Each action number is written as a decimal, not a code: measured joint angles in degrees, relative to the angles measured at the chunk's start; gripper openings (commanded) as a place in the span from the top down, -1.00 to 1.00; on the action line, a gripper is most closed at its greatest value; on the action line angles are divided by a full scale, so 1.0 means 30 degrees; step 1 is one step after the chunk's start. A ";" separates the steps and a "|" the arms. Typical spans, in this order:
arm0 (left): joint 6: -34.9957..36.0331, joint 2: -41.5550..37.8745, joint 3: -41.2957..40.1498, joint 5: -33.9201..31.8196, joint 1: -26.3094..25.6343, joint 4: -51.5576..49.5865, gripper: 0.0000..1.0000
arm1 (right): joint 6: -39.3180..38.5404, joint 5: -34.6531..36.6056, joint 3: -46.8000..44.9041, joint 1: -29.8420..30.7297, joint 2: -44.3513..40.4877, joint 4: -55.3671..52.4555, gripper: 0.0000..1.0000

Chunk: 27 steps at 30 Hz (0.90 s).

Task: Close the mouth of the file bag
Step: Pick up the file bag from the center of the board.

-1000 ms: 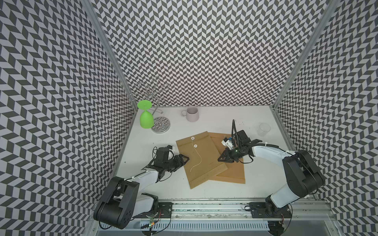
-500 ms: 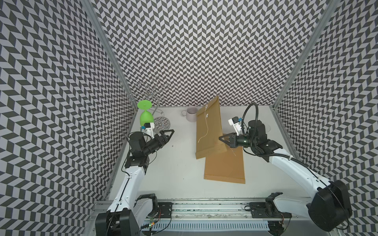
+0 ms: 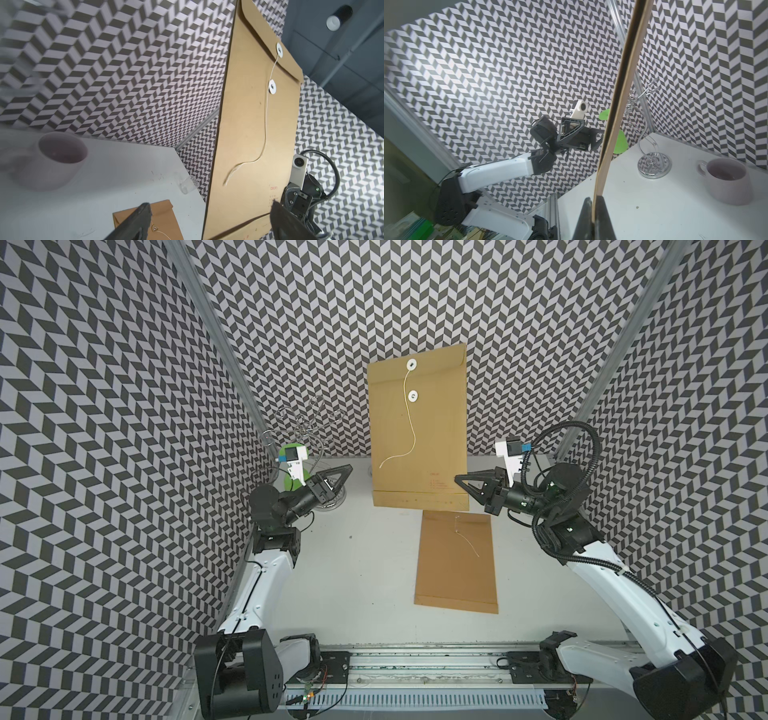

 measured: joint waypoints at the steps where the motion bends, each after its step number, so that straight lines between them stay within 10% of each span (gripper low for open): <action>1: 0.0372 0.0160 0.0743 0.0124 -0.0466 0.0051 -0.79 | 0.0277 -0.0284 0.0015 0.0000 -0.0109 0.0328 1.00; 7: 0.1319 0.0831 0.3344 0.1086 -0.2747 0.1712 -0.62 | 0.1086 -0.1588 -0.0095 0.0000 -0.0641 0.1472 1.00; 16: 0.0765 0.2084 0.5166 0.2120 -0.2433 0.4124 0.49 | 0.2543 -0.3133 -0.1115 -0.0240 -0.0590 0.3206 1.00; 24: 0.0109 0.2229 0.5173 0.2273 -0.2324 0.5187 1.00 | 0.3016 -0.3381 -0.1158 -0.0495 -0.0262 0.4036 0.99; 27: 0.0058 0.2237 0.5253 0.2273 -0.2193 0.5034 1.00 | 0.2812 -0.2652 -0.1166 -0.0721 -0.0044 0.3366 0.44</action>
